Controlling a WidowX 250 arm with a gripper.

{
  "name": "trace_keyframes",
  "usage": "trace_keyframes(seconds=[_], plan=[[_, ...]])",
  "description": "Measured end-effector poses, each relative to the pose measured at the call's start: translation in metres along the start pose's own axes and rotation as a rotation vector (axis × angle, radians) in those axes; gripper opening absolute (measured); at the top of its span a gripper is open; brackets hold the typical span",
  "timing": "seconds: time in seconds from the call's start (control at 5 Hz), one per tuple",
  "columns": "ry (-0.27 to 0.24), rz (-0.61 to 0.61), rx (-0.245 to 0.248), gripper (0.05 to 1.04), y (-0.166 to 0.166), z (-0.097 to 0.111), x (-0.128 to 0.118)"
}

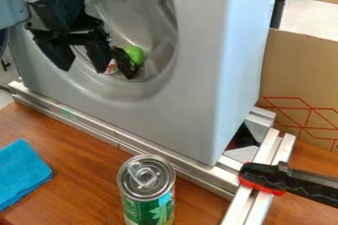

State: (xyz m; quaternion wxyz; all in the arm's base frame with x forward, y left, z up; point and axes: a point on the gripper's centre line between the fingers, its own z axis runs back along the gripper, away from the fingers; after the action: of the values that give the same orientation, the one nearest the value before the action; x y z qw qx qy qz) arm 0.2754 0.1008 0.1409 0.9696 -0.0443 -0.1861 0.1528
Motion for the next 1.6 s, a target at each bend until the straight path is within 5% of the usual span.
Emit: trace_keyframes(seconds=[0.2, 0.6, 1.0, 1.6], plan=[[-0.023, 0.145, -0.015, 1.008, 0.001, -0.009, 0.022], [-0.015, 0.237, 0.000, 1.008, 0.002, -0.032, 0.046], [-0.005, 0.229, 0.036, 1.008, 0.000, -0.049, 0.046], [0.013, 0.291, -0.001, 1.008, -0.004, -0.062, 0.045]])
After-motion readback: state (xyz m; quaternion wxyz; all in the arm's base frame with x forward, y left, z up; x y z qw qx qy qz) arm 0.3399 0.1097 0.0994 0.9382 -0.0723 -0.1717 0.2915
